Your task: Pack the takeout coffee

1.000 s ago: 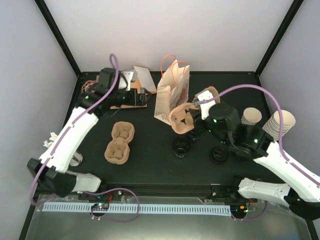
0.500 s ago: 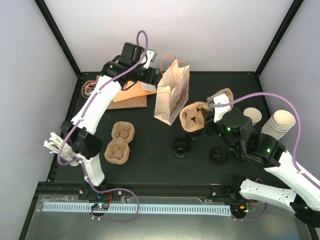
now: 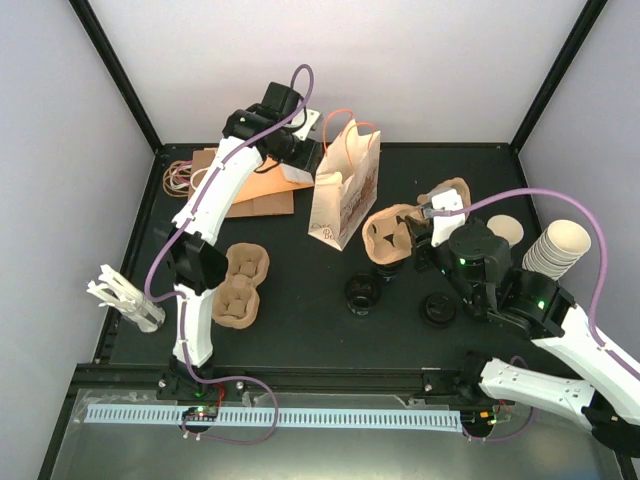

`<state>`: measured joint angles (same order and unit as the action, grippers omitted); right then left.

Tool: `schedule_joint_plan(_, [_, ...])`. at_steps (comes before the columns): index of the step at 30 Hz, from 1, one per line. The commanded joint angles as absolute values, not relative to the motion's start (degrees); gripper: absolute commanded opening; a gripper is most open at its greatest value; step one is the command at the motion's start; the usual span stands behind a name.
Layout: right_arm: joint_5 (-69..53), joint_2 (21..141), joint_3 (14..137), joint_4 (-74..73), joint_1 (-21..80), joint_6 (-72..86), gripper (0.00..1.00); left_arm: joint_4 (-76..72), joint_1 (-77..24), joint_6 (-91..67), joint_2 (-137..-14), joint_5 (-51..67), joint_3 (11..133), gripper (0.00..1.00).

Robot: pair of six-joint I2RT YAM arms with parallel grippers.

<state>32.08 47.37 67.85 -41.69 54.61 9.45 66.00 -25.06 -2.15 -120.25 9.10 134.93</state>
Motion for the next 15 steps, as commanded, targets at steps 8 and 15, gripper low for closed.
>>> schedule_joint_plan(8, [32.83, 48.43, 68.07, -39.56, 54.49, 9.68, 0.40, 66.42, -24.87, -2.80, -118.05, 10.54, 137.09, 0.55])
schedule_joint_plan(15, [32.78, 48.39, 67.77, -39.73, 54.49, 9.80, 0.40, 63.09, -24.92, -4.39, -113.95, 11.35, 136.46, 0.57])
